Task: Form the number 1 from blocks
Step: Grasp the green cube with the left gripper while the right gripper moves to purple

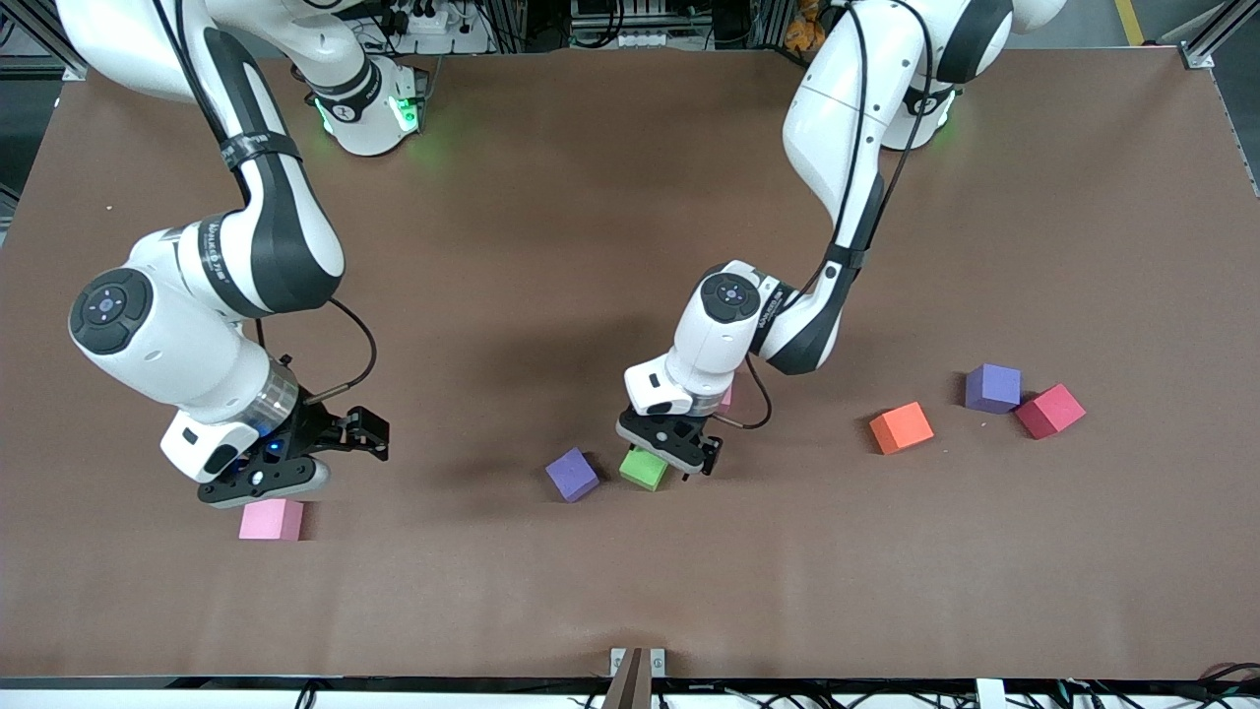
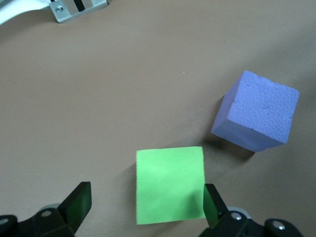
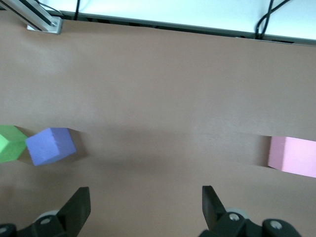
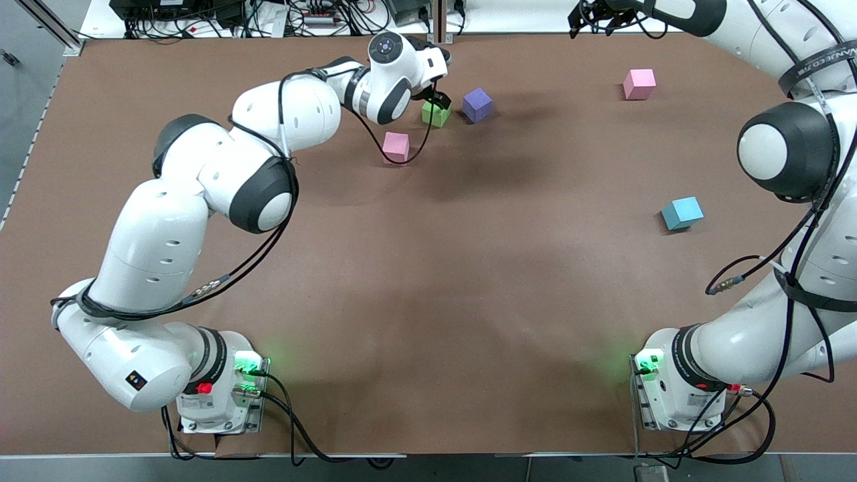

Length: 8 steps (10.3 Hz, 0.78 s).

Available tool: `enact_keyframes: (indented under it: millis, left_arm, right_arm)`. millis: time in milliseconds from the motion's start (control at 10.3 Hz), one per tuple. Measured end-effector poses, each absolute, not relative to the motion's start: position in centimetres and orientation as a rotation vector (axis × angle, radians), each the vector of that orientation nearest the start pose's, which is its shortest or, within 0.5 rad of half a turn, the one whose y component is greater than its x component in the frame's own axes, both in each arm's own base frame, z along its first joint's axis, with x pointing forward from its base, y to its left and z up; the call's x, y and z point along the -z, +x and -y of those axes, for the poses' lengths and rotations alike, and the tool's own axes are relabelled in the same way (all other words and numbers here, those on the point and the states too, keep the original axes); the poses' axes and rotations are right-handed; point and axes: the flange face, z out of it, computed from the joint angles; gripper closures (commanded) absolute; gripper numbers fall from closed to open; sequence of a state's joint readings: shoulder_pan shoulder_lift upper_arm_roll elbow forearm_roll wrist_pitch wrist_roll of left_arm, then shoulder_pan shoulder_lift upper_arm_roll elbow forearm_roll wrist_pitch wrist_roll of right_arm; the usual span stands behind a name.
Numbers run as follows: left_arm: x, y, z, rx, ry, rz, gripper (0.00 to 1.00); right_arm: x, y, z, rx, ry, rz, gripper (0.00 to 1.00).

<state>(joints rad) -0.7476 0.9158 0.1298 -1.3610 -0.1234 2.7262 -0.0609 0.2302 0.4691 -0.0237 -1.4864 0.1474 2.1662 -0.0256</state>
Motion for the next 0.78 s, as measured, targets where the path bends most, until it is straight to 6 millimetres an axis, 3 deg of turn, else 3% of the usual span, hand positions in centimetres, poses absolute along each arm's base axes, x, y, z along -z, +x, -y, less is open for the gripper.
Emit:
enact_keyframes:
  millis: [682, 780]
  left_arm:
    - [-19.8, 61.4, 47.3, 0.694, -3.088, -0.849, 0.00]
    - [-19.8, 61.5, 47.3, 0.696, -3.088, -0.849, 0.23]
  right_arm:
    - [-40.9, 70.1, -15.7, 0.320, -2.966, 0.231, 0.00]
    - [-40.6, 70.2, -15.7, 0.327, -2.965, 0.229, 0.00]
